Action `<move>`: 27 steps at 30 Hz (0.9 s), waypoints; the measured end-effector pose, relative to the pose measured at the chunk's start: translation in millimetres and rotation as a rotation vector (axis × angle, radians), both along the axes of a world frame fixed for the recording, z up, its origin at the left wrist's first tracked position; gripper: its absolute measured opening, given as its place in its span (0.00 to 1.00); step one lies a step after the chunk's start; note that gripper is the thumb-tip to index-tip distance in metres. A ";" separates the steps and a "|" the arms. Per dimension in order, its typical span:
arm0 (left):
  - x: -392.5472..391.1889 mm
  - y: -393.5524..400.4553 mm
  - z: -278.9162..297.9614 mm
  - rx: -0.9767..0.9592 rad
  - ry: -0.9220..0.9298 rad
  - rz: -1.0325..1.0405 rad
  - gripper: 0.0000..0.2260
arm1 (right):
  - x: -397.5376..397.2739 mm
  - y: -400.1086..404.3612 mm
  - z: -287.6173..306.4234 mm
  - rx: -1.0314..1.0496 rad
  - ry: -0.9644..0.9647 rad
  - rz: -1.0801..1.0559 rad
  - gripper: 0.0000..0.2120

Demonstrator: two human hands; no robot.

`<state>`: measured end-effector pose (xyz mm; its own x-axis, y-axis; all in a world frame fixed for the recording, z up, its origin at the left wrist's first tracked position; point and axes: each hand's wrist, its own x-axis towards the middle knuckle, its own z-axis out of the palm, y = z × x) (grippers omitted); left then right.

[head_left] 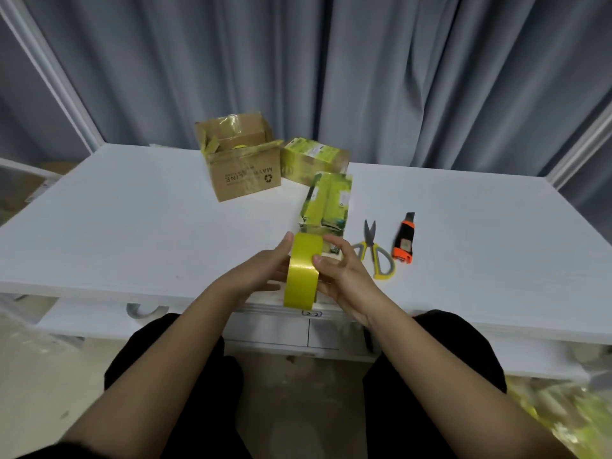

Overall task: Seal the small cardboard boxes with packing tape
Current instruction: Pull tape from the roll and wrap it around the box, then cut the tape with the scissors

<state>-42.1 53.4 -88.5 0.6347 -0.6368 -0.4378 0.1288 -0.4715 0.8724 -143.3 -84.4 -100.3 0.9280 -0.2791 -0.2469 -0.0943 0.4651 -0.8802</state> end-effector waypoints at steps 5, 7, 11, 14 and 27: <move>-26.7 11.7 -4.9 -0.096 -0.116 0.094 0.20 | 5.6 -10.0 4.7 -0.501 0.081 -0.062 0.11; -28.0 17.4 -5.0 -0.074 -0.161 0.108 0.21 | 12.2 -35.0 5.2 -0.968 0.067 -0.147 0.17; -27.6 32.1 -7.4 -0.089 -0.174 0.200 0.18 | 38.1 -63.8 -3.8 -1.591 0.126 0.343 0.33; -26.0 42.1 -14.8 -0.075 -0.180 0.294 0.16 | 53.5 -60.0 -18.1 -1.804 0.188 0.442 0.33; -35.7 28.5 -13.7 -0.016 -0.328 0.387 0.23 | 50.9 -43.2 -20.5 -1.872 0.304 0.326 0.31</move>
